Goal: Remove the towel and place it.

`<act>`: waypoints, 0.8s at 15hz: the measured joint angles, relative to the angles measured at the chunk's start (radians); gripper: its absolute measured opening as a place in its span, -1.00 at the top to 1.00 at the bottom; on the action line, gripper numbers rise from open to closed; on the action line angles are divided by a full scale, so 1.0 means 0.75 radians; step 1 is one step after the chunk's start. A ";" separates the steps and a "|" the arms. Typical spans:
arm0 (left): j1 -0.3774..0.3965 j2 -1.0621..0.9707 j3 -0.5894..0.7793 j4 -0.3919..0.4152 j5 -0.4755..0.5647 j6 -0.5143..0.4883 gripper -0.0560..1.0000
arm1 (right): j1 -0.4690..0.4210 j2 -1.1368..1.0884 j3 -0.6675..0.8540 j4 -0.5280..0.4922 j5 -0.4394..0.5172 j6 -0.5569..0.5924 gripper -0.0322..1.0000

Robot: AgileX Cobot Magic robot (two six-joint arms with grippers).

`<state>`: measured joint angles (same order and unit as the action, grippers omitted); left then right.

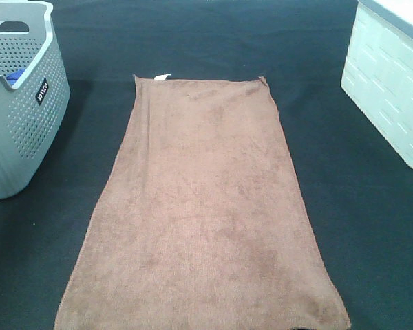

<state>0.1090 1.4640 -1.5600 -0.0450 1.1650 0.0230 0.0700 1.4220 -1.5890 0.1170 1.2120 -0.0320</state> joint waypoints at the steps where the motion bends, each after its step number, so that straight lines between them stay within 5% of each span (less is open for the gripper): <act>1: 0.000 -0.179 0.147 0.000 -0.048 0.000 -0.82 | 0.000 -0.148 0.161 0.000 0.008 0.001 -0.68; 6: 0.000 -0.955 0.751 -0.008 -0.091 0.000 -0.82 | 0.000 -0.784 0.737 -0.029 0.015 0.001 -0.68; 12: 0.000 -1.567 1.108 0.036 -0.100 0.000 -0.82 | 0.000 -1.307 1.003 -0.148 -0.035 -0.031 -0.68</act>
<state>0.1090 0.2890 -0.7290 -0.0180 1.0900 0.0230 0.0700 0.4420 -0.8370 0.0060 1.1860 -0.0550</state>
